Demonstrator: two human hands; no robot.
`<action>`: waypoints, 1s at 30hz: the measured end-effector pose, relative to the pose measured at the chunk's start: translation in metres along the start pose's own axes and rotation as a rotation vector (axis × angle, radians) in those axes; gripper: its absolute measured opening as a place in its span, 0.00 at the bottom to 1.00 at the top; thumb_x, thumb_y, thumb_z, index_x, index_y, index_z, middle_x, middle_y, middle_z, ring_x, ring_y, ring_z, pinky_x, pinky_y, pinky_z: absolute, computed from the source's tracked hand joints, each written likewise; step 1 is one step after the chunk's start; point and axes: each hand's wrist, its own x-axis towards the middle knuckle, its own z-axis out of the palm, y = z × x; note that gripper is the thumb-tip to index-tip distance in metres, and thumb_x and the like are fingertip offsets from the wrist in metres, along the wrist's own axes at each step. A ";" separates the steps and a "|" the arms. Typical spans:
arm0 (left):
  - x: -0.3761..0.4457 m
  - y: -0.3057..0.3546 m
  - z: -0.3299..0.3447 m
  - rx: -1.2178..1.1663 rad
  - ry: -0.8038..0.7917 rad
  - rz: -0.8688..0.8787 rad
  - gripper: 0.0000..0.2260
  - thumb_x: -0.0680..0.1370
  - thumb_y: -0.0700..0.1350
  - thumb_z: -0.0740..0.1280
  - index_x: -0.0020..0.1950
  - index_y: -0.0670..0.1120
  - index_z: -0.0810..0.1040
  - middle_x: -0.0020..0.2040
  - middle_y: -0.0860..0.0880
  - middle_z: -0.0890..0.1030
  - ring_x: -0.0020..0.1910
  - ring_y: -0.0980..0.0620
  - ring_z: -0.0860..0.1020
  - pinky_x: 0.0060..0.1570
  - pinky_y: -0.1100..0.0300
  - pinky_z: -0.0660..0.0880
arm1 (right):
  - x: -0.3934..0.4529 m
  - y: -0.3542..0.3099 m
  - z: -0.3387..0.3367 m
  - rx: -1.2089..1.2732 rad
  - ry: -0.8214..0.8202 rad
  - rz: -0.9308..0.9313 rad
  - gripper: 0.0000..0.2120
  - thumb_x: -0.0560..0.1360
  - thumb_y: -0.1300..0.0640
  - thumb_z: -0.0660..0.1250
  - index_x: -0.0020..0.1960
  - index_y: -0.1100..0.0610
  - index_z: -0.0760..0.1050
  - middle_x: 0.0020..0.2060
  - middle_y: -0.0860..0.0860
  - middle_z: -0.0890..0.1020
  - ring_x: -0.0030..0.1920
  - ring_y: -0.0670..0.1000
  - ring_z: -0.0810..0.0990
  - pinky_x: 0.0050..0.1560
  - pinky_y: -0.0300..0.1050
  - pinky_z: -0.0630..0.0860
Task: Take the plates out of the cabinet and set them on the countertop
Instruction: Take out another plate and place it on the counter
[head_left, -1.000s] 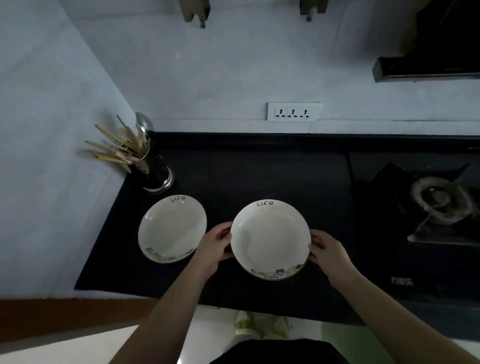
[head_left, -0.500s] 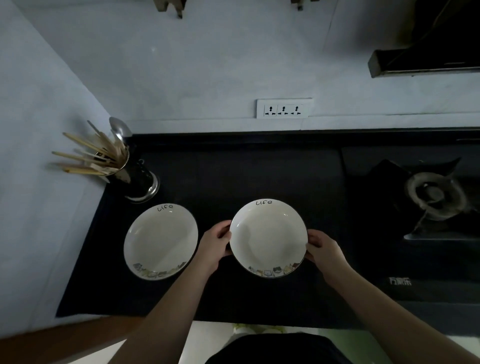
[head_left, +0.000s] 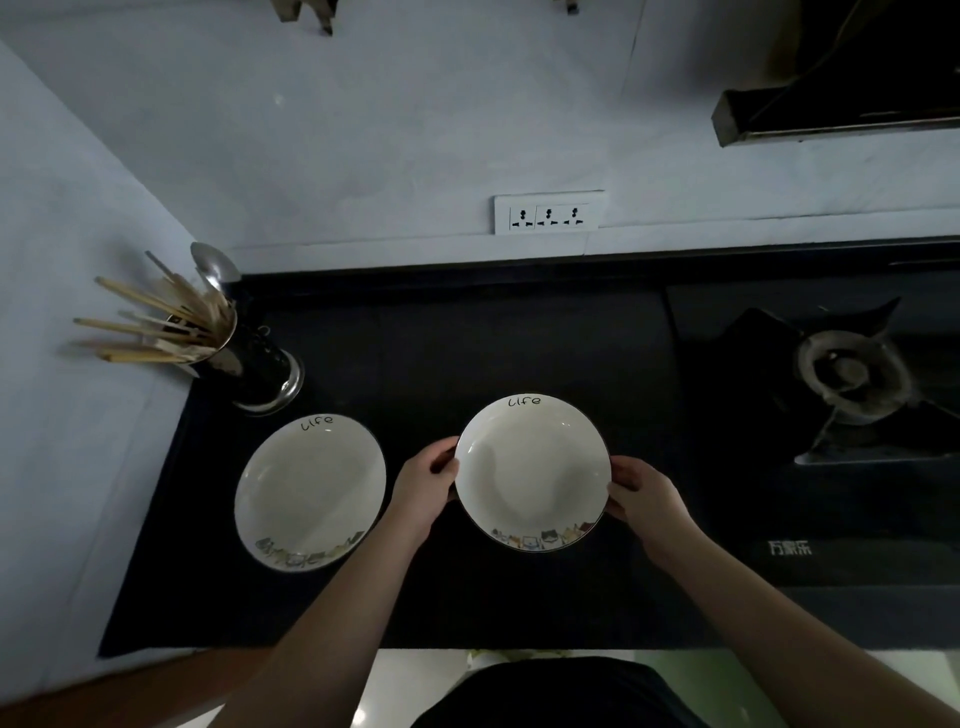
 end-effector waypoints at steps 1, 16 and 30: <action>0.000 0.000 0.001 0.009 0.008 -0.002 0.15 0.81 0.40 0.65 0.65 0.55 0.78 0.59 0.55 0.78 0.55 0.56 0.78 0.51 0.54 0.81 | 0.000 0.000 0.000 0.000 0.001 0.001 0.17 0.77 0.65 0.66 0.65 0.57 0.74 0.55 0.52 0.81 0.52 0.51 0.81 0.51 0.50 0.81; -0.013 0.013 0.001 0.027 0.095 -0.084 0.15 0.83 0.44 0.61 0.69 0.52 0.73 0.63 0.48 0.76 0.55 0.52 0.77 0.49 0.55 0.80 | 0.007 -0.007 0.001 -0.237 -0.015 0.063 0.22 0.78 0.55 0.65 0.71 0.53 0.66 0.56 0.52 0.78 0.44 0.48 0.78 0.36 0.41 0.75; -0.106 0.024 -0.032 1.059 0.108 0.404 0.23 0.82 0.56 0.58 0.77 0.53 0.65 0.77 0.51 0.65 0.75 0.53 0.63 0.71 0.53 0.62 | -0.062 -0.050 -0.002 -0.884 -0.182 -0.506 0.25 0.81 0.42 0.52 0.76 0.48 0.59 0.74 0.50 0.65 0.72 0.54 0.65 0.68 0.56 0.67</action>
